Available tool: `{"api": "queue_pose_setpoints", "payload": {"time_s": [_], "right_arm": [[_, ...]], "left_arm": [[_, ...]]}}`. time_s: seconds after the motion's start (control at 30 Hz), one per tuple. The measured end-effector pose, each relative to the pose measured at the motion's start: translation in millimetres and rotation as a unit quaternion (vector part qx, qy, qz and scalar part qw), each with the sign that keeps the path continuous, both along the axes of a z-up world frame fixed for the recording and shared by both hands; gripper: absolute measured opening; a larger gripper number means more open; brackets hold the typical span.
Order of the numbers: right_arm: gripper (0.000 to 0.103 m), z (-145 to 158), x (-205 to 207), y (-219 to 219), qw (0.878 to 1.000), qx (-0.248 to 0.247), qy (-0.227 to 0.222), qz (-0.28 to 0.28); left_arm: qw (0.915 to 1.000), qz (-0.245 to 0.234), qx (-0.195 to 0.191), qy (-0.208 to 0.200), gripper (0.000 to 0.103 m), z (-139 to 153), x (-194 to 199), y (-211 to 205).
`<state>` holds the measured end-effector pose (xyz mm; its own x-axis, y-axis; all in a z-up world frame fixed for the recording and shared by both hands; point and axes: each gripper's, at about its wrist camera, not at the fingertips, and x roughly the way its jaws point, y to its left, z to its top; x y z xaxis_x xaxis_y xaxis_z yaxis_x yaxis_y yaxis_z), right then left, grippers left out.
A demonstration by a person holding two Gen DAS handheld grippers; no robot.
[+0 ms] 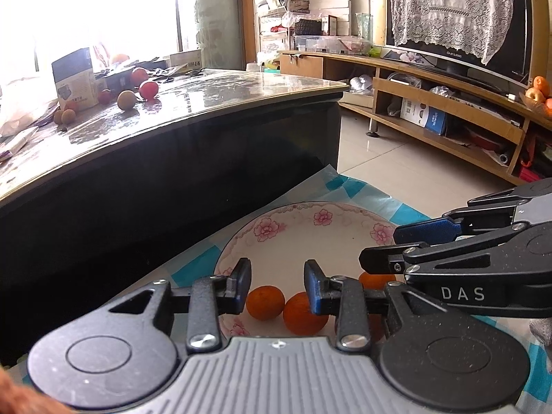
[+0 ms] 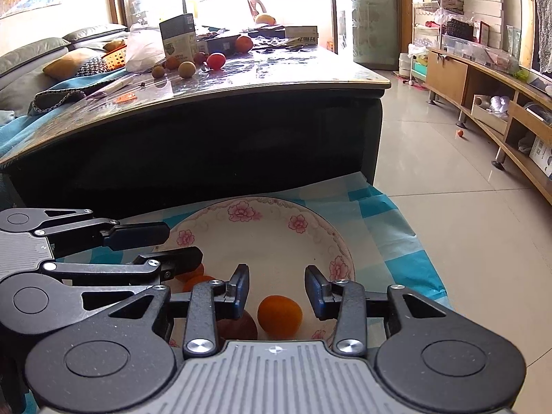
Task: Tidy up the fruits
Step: 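Open the right gripper over the bowl while the left gripper releases its tangerine, then close the left gripper on a brown fruit while the right gripper grasps a red tomato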
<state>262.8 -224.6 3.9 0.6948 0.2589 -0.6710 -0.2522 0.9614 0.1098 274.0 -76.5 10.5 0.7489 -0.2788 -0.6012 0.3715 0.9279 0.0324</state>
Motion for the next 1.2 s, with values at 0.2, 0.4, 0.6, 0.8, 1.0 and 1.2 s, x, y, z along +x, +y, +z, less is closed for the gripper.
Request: {"api": "queue_pose_setpoints", "payload": {"time_s": [0.2,0.4,0.6,0.8,1.0,1.2], "right_arm": [[0.033,12.2,-16.6,-2.1,1.0,0.005,-0.003,0.002],[0.033,23.4,-38.1,-1.5,1.0,0.017,-0.006,-0.001],[0.034,25.3,-58.8,4.9,1.0,0.025,0.004,0.016],[0.034,20.4,-77.4,14.4,0.999,0.029,0.024,0.031],[0.034,8.2,-92.8,22.9,0.997,0.028,0.051,0.051],[0.037,-9.6,-97.6,28.2,0.995,0.012,0.071,0.072]], "left_arm": [[1.0,-0.003,-0.001,-0.005,0.041,14.2,-20.4,0.4],[1.0,-0.001,-0.007,-0.004,0.041,26.1,-43.2,5.1],[0.9999,0.0,-0.009,0.011,0.041,27.2,-67.6,16.2],[0.9995,0.002,-0.001,0.032,0.041,19.6,-88.1,25.1],[0.998,-0.012,0.012,0.061,0.041,2.8,-107.8,31.2],[0.9959,-0.043,0.028,0.075,0.045,-15.4,-114.1,33.0]]}}
